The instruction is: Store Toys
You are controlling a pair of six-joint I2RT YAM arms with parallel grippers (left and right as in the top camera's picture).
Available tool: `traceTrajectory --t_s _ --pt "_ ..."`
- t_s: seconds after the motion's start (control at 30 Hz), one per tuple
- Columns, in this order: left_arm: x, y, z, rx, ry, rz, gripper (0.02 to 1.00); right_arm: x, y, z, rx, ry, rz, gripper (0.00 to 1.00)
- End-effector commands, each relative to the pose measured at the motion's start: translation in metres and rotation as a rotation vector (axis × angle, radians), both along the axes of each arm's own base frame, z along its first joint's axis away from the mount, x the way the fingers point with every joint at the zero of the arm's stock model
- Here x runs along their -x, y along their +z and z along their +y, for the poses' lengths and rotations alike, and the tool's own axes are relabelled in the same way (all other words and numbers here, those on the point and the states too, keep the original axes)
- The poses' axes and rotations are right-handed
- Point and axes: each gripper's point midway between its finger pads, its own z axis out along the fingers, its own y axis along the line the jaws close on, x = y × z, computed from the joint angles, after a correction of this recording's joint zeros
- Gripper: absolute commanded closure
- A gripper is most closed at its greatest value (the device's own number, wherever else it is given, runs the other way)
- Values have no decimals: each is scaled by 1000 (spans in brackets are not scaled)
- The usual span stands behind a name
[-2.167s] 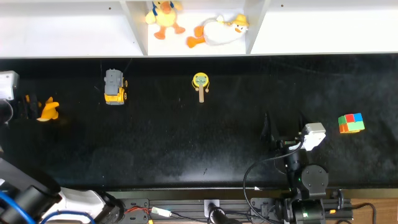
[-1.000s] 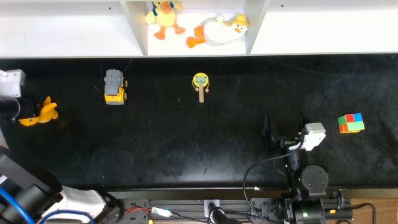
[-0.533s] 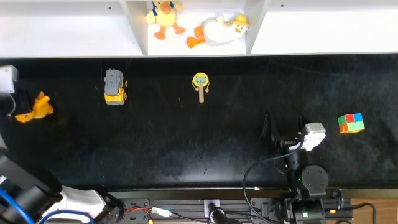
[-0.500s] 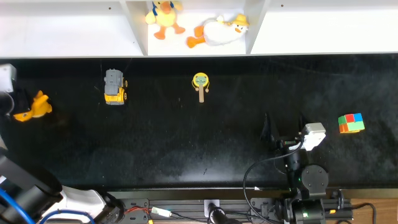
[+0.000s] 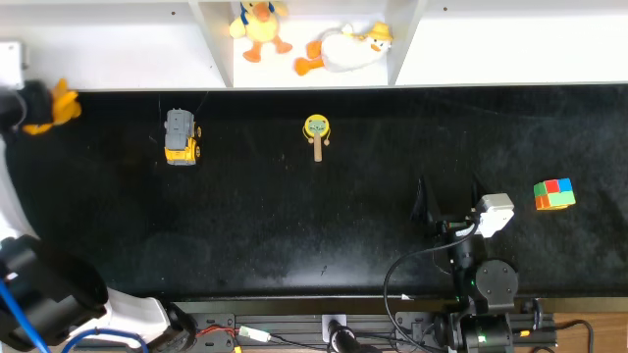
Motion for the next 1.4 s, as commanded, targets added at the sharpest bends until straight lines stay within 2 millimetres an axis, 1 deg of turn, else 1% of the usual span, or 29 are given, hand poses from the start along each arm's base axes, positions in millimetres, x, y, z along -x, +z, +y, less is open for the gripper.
traceTrajectory --t_s 0.03,0.17,0.3,0.37,0.53,0.63,0.77,0.87,0.97,1.07,1.17,1.23,1.4 --pt "-25 16 -13 19 3 -85 717 0 -4 2 3 11 0 5" --pt "-38 15 -17 23 1 -112 715 0 -4 2 3 11 0 5" --pt "-46 1 -17 55 9 -103 717 0 -4 2 3 11 0 5" --pt "-50 -1 -18 73 10 -117 744 0 -4 2 3 11 0 5" --pt "-61 8 -13 63 25 -174 750 0 -4 2 3 11 0 5" --pt "-64 9 -12 62 26 -186 752 0 -4 2 3 11 0 7" --pt "-66 1 -14 71 23 -170 752 0 -4 2 3 11 0 5" --pt "-69 -9 -17 83 20 -151 752 0 -4 2 3 11 0 5" --pt "-74 -21 -20 91 15 -134 752 0 -4 2 3 11 0 5" --pt "-80 -26 -20 85 11 -137 741 0 -4 2 3 11 0 5" --pt "-86 -27 -18 78 8 -156 737 0 -4 2 3 11 0 5" --pt "-90 -26 -16 71 7 -170 709 0 -4 2 3 11 0 5" --pt "-97 -24 -14 58 2 -200 709 0 -4 2 3 11 0 7"
